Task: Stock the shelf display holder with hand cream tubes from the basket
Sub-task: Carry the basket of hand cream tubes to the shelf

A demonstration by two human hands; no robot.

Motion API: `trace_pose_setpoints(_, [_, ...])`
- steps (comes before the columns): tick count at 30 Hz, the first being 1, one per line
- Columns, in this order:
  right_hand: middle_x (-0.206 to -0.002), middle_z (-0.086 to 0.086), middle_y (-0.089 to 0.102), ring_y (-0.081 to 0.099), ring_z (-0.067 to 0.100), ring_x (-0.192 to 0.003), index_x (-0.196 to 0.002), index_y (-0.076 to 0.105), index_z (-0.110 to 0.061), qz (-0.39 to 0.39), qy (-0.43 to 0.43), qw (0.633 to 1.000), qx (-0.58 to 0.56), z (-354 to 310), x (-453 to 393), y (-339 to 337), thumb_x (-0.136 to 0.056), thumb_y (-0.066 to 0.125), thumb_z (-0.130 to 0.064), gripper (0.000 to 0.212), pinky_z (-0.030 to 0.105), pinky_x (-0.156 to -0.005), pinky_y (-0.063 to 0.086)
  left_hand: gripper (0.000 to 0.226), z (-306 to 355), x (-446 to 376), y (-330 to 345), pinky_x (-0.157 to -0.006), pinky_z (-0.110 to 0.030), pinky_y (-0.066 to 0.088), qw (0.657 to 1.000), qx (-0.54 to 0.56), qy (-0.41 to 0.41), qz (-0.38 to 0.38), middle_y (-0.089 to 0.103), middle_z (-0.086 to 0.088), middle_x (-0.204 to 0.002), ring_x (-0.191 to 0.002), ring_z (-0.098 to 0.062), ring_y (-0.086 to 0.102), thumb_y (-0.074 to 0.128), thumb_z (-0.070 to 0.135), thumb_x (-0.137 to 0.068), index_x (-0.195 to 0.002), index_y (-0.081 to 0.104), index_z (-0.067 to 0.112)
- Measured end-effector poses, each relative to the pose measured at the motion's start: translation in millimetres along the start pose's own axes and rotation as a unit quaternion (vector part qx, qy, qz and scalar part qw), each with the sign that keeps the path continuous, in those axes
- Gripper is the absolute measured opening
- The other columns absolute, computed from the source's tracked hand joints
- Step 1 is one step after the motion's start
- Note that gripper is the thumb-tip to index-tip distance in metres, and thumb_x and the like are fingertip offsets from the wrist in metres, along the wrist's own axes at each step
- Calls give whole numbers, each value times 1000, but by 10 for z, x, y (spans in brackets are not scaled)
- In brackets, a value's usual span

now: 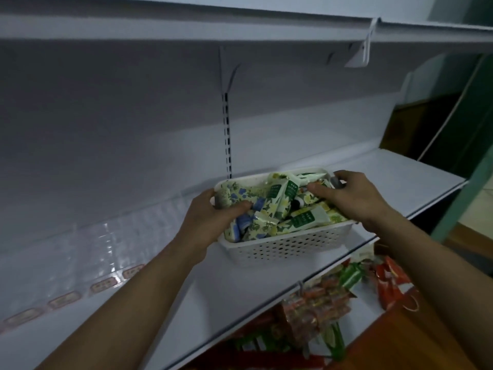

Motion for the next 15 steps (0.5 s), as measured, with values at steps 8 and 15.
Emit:
trace_pose_setpoints(8, [-121, 5, 70, 70, 25, -101, -125, 66, -16, -58, -4, 998, -20, 136, -898, 169, -46, 78, -82, 104, 45, -94, 57, 38, 14, -476, 142, -56, -28, 60, 998, 42, -33, 45, 77, -5, -101, -78, -17, 75, 83, 24, -81, -115, 66, 17])
trace_pose_setpoints(15, [-104, 6, 75, 73, 21, -85, -118, 71, -17, -75, -19, 997, -9, 124, -1413, 176, -75, 78, -59, 60, 37, -85, 59, 25, 44, -739, 310, -64, -30, 59, 995, 72, -40, 61, 75, -6, -101, -79, -18, 72, 79, 24, -86, -104, 62, 22])
Point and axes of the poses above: each hand's wrist, its own x-axis away from the middle knuckle, its own y-axis out of the palm, z = x × y, the point moved 3 cm from there along -x, towards the middle knuckle
